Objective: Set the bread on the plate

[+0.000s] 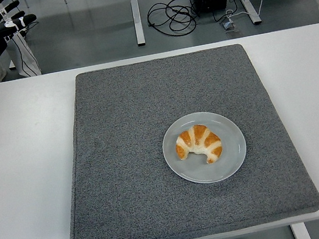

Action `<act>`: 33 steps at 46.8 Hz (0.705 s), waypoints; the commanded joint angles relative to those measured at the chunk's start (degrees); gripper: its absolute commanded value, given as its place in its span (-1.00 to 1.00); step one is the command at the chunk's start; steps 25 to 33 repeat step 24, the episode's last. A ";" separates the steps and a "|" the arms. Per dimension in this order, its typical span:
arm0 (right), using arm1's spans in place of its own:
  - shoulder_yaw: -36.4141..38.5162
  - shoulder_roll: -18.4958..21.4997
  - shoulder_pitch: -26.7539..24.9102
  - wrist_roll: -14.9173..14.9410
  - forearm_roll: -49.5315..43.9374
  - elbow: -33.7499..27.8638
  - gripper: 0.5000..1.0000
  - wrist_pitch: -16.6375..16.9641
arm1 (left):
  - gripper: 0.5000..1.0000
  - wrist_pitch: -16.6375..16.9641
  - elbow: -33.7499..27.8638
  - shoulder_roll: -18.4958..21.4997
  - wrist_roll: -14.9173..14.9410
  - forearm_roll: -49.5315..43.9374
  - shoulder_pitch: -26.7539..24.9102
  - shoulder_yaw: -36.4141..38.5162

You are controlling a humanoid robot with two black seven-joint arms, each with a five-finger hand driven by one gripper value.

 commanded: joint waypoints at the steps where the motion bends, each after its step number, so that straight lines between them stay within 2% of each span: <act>1: 0.12 0.00 0.02 0.01 0.01 0.17 1.00 0.03 | 0.95 0.01 -0.01 0.30 0.01 -0.10 0.18 -0.17; 9: 0.12 0.00 -0.25 0.01 0.01 0.17 1.00 0.03 | 0.95 -0.43 -0.01 1.18 0.18 -3.26 0.27 -0.17; 33: 0.38 0.00 -0.51 0.09 0.01 0.17 1.00 0.03 | 0.95 -0.87 -0.01 1.18 0.01 -4.67 1.24 -0.26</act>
